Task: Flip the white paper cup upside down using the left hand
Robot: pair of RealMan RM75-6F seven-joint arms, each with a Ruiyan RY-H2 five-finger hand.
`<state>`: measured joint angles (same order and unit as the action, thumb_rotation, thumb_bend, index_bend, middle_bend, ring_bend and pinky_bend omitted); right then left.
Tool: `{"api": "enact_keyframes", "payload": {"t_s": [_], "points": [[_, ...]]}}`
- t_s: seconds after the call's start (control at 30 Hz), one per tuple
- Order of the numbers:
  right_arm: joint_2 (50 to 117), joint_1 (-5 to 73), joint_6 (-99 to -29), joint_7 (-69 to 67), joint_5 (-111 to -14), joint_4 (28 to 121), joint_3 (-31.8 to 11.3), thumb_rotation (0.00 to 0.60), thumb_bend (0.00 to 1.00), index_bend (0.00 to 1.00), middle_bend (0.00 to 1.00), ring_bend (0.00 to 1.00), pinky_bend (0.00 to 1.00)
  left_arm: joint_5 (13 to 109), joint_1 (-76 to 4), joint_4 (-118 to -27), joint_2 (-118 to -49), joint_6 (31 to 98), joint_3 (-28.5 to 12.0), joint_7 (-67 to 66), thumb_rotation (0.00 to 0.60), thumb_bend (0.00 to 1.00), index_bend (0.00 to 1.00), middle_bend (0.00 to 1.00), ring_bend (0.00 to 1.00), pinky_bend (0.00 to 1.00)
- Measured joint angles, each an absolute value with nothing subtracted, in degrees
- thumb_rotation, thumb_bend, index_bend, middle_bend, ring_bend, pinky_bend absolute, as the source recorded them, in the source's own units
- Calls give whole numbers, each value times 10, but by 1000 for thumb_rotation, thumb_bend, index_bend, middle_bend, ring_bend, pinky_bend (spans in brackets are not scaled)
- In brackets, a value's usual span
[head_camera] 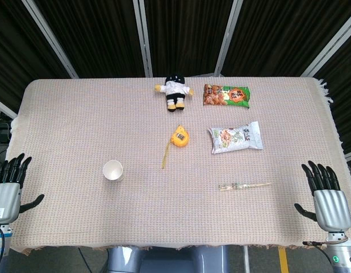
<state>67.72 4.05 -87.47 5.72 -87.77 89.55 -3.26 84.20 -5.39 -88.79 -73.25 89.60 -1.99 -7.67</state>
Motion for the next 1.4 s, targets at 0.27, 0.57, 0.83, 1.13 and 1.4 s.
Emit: {"api": "enact_keyframes", "payload": {"t_s": [0.27,0.57,0.83,1.13,1.4], "points": [[673,41,-868,56,-872,900,-33,600,49,0,0,0,0,842,-52,-891,-730,892,-22,-77,600,89,0,0,0,0],[670,43,-856,63,-866,908,-32,600,49,0,0,0,0,845,-54,-896,-726,884,-22,-80,600,88,0,0,0,0],[663,41,-856,56,-868,914,-29,600,52,0,0,0,0,821,-70,-923,-713,847,-35,-85,600,89,0,0,0,0],[659,42,-851,57,-882,920,-20,600,54,0,0,0,0,761,-126,-979,-700,757,-65,-155,600,90,140,0,0,0],[654,42,-847,50,-880,923,-20,600,56,0,0,0,0,676,-187,-1016,-719,692,-92,-265,600,89,153,0,0,0]]}}
